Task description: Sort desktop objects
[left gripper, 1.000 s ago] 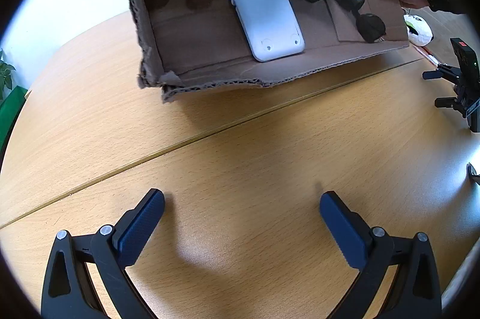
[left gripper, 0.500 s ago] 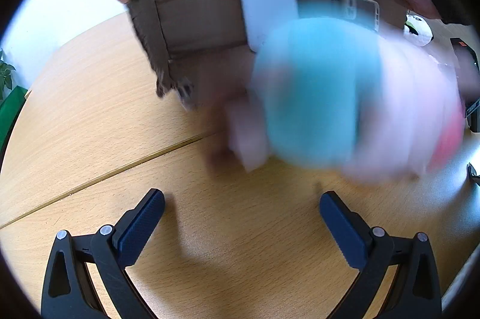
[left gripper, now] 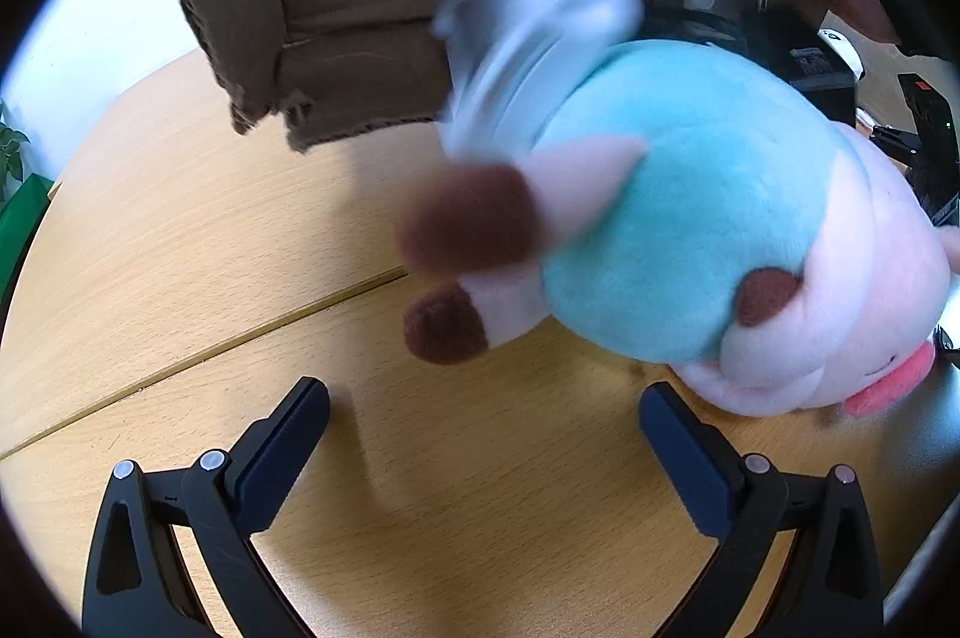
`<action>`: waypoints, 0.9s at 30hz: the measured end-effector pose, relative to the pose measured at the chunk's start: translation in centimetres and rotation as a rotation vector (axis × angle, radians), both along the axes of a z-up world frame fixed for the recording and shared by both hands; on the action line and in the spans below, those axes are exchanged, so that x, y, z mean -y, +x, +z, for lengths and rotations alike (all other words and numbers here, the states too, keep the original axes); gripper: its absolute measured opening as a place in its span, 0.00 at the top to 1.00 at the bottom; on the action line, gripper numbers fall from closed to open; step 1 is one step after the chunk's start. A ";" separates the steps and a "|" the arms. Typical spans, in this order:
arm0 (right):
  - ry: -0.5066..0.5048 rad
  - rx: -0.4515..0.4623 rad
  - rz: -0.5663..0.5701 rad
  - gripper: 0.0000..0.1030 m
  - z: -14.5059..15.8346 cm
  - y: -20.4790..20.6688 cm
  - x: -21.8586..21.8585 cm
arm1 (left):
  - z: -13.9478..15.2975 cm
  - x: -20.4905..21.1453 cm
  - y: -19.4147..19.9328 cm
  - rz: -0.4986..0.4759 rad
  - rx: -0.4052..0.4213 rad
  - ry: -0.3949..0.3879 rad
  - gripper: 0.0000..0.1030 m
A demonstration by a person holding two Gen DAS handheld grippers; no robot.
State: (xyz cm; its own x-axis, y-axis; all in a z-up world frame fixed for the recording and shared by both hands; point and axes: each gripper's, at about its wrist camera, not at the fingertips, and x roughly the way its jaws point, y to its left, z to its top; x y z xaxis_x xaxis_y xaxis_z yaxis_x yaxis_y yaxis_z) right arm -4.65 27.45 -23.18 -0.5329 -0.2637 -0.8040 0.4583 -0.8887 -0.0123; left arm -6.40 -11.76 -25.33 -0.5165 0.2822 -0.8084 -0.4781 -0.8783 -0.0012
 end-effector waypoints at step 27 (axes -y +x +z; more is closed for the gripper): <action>-0.004 -0.001 -0.010 0.00 0.1 0.5 -0.8 | 0.0 0.2 -0.2 0.008 -0.001 -0.001 0.00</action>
State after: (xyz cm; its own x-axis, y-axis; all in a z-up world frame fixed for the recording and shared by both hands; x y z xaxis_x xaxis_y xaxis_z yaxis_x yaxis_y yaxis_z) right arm -4.17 28.26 -23.09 -0.5358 -0.2616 -0.8028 0.4498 -0.8931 -0.0092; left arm -6.63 -11.93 -25.36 -0.5197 0.2772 -0.8081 -0.4708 -0.8822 0.0002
